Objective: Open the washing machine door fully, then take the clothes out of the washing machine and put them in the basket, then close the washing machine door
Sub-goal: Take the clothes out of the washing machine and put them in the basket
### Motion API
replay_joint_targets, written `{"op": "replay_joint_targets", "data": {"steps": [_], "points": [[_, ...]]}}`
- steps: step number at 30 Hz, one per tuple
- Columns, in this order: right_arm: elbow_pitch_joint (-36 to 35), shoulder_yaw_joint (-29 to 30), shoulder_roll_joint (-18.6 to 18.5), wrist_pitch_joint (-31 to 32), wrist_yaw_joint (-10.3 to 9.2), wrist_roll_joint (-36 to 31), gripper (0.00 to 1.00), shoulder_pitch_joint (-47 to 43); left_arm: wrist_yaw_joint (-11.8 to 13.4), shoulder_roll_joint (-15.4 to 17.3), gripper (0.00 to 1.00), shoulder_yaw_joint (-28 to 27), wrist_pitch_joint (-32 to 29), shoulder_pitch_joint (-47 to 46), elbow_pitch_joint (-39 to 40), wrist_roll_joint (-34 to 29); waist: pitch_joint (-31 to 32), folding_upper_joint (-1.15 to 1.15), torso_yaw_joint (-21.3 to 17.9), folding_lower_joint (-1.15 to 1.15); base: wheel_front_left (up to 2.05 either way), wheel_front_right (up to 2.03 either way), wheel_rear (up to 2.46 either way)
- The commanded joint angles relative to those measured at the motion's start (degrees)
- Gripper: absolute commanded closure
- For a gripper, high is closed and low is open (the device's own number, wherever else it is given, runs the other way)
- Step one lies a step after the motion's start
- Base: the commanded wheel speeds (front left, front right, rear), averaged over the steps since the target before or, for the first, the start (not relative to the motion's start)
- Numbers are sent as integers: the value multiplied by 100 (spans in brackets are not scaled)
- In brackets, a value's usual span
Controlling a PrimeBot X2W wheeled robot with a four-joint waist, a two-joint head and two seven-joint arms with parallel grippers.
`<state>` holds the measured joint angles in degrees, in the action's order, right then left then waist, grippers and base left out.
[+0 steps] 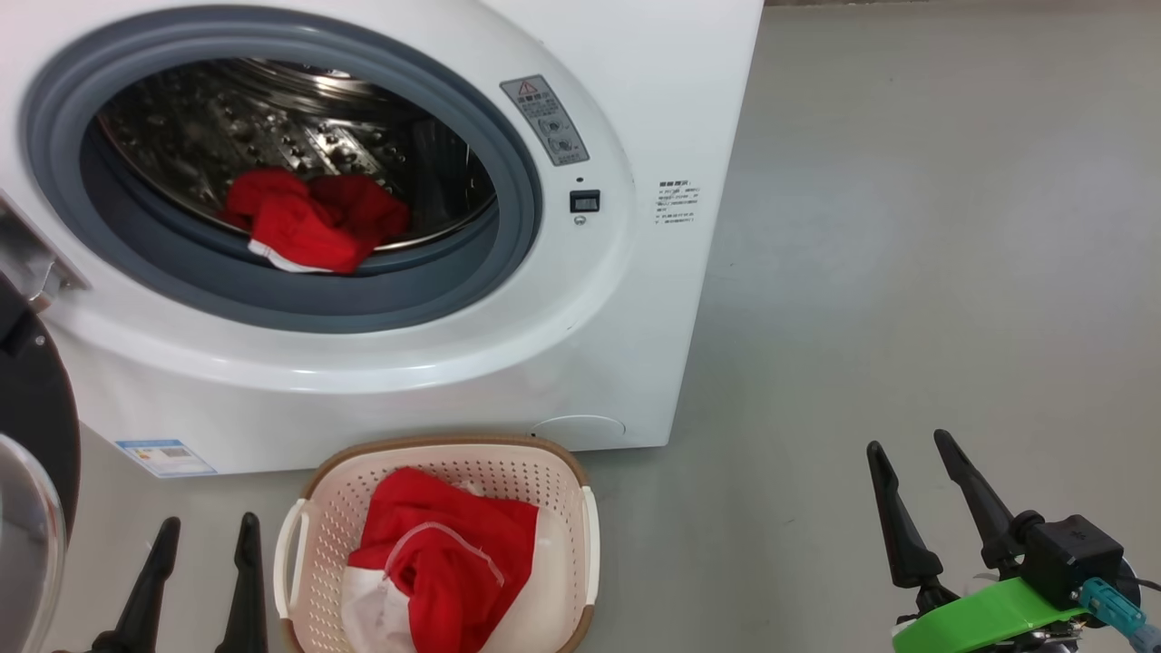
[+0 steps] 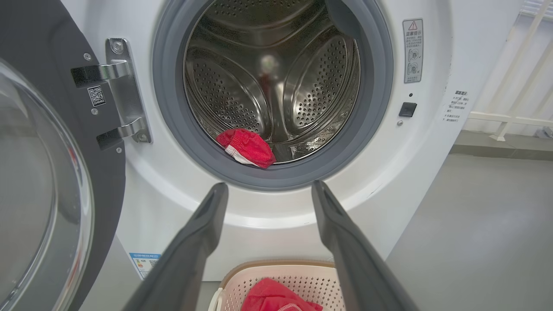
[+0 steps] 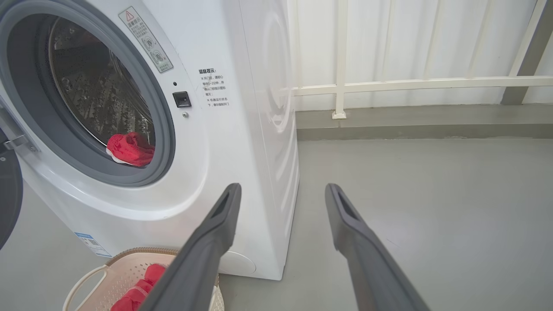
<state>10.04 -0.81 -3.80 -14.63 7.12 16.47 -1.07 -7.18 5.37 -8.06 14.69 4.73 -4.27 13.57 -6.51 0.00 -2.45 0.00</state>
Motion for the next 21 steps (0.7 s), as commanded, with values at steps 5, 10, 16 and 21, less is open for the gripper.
{"op": "replay_joint_targets", "data": {"steps": [5,10,16,21], "points": [[-175,-114,-49,-37,36,-54,0,30,-31,43,0,-204,30,-136,181,-73,-78,0,10,0,0,0,0],[-189,-118,-31,-37,36,-70,0,64,-31,55,0,-186,30,-188,167,-60,-161,0,16,0,0,0,0],[-203,-138,7,-37,36,-89,0,135,-31,143,0,-66,30,-452,10,-58,-301,0,29,0,0,0,0],[-217,-157,42,-37,36,-103,0,234,-31,275,0,62,30,-877,-243,-63,-470,0,24,0,0,0,0]]}}
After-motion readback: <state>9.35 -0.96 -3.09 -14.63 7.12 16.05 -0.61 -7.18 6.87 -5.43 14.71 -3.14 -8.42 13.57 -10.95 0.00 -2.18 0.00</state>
